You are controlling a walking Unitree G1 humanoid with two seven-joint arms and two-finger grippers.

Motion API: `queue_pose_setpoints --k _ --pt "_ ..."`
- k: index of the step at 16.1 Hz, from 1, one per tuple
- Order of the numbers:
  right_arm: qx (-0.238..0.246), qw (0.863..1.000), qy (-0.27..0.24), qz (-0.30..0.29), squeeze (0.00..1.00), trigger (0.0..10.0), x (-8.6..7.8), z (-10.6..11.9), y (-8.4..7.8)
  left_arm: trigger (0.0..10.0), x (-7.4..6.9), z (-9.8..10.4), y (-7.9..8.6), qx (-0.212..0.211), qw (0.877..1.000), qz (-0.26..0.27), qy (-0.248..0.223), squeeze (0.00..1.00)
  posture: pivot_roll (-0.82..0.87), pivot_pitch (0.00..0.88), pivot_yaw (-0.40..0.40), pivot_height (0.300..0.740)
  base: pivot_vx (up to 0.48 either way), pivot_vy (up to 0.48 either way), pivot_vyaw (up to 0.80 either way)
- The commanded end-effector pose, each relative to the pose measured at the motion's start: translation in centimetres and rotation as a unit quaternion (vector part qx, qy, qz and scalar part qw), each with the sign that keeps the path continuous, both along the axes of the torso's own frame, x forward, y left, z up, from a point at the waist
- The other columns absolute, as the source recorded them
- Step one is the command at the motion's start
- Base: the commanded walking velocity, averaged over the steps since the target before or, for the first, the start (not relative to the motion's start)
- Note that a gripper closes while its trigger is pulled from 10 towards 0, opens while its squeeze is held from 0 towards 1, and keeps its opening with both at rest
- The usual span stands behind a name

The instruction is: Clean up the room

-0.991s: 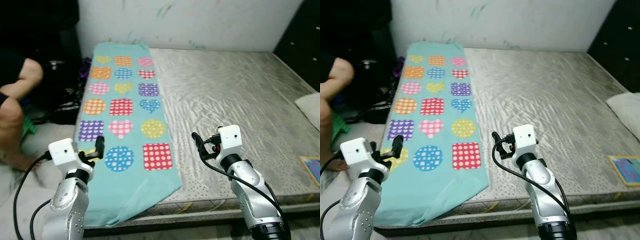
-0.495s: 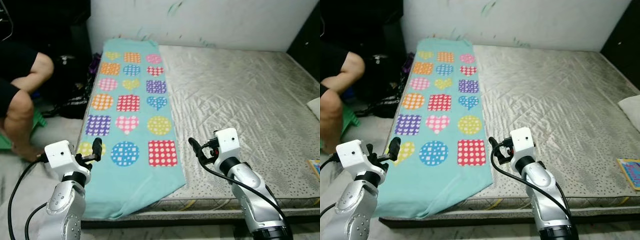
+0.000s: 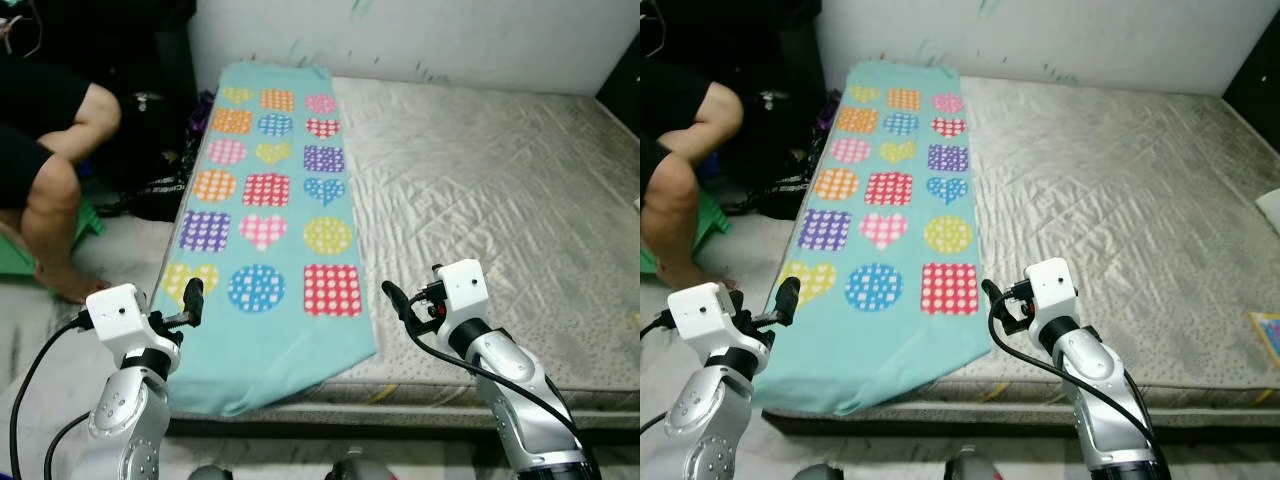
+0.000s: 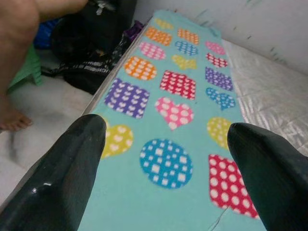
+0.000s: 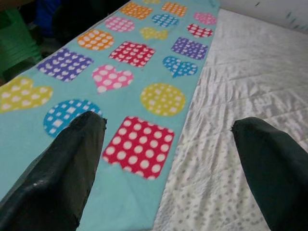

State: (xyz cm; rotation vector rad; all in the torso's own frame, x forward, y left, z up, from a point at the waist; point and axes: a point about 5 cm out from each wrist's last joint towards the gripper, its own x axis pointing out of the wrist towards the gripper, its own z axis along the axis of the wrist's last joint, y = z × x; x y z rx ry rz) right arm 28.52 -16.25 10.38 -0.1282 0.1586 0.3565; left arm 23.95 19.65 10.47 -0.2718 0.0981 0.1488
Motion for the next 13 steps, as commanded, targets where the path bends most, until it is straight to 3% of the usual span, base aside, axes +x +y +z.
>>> queue_pose_setpoints --k 1,5,13 --pt "-0.004 1.0 0.005 -0.001 0.0 10.0 -0.12 -0.09 -0.44 10.0 -0.15 0.08 0.07 0.005 1.0 0.006 0.001 0.0 -0.06 0.133 -0.07 0.647 0.0 0.0 0.0" --pt "-0.01 1.0 0.003 0.013 0.0 10.0 0.04 0.03 -0.3 10.0 -0.12 0.09 0.3 0.01 1.0 0.017 -0.001 0.0 -0.06 0.133 -0.072 0.647 0.0 0.0 0.0" --pt "-0.014 0.999 -0.002 0.033 0.0 10.0 0.27 0.38 -0.05 10.0 -0.14 0.09 0.62 0.008 0.999 0.044 0.001 0.0 -0.07 0.124 -0.087 0.598 0.0 0.0 0.0"
